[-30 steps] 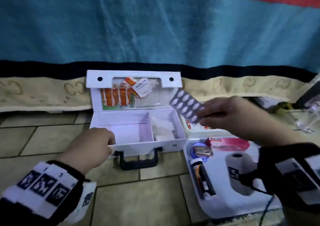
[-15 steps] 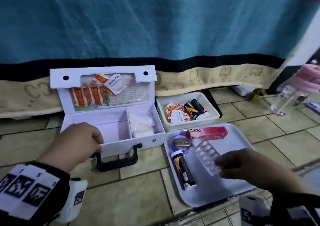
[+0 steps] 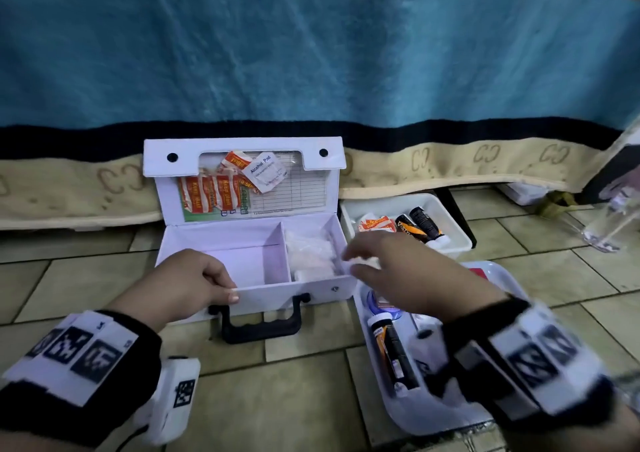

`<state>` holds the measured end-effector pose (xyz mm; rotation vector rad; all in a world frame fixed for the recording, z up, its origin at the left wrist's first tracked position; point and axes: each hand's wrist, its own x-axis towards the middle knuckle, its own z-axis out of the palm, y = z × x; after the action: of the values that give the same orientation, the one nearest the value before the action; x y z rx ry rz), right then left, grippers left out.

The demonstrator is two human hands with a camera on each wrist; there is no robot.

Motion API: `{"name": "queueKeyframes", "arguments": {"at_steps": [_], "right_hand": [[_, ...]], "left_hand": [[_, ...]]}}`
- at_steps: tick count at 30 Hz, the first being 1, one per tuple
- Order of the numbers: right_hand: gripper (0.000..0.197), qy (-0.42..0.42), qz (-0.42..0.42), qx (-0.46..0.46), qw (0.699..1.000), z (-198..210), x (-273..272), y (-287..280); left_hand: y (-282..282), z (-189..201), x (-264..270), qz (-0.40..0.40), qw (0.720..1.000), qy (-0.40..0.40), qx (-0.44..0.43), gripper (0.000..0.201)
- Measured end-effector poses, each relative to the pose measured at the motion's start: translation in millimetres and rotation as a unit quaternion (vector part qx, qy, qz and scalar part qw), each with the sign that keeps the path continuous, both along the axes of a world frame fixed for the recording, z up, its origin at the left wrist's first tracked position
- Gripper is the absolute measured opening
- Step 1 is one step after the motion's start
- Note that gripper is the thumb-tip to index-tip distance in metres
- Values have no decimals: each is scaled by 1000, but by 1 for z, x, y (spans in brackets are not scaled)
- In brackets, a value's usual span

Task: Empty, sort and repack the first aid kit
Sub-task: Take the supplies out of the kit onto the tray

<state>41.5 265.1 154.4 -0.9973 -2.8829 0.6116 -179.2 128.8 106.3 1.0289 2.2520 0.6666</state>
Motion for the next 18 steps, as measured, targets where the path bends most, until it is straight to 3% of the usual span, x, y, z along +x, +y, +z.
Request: {"name": "queueKeyframes", "arguments": {"at_steps": [2, 4, 7, 10, 15, 18], "right_hand": [[32, -38, 55, 3, 998, -16, -30, -4], [34, -134, 90, 24, 987, -33, -52, -6], [34, -201, 84, 33, 975, -42, -67, -4], [42, -186, 66, 6, 980, -39, -68, -1], [37, -156, 74, 35, 984, -37, -62, -4], [19, -42, 43, 17, 998, -28, -50, -4]], "left_hand": [[0, -1, 0, 7, 1000, -13, 5, 21], [-2, -3, 0, 12, 1000, -14, 10, 20], [-4, -6, 2, 17, 1000, -11, 19, 13], [-5, -7, 2, 19, 1000, -8, 23, 11], [-5, -6, 2, 19, 1000, -5, 24, 16], [-4, -7, 1, 19, 1000, -2, 24, 17]]}}
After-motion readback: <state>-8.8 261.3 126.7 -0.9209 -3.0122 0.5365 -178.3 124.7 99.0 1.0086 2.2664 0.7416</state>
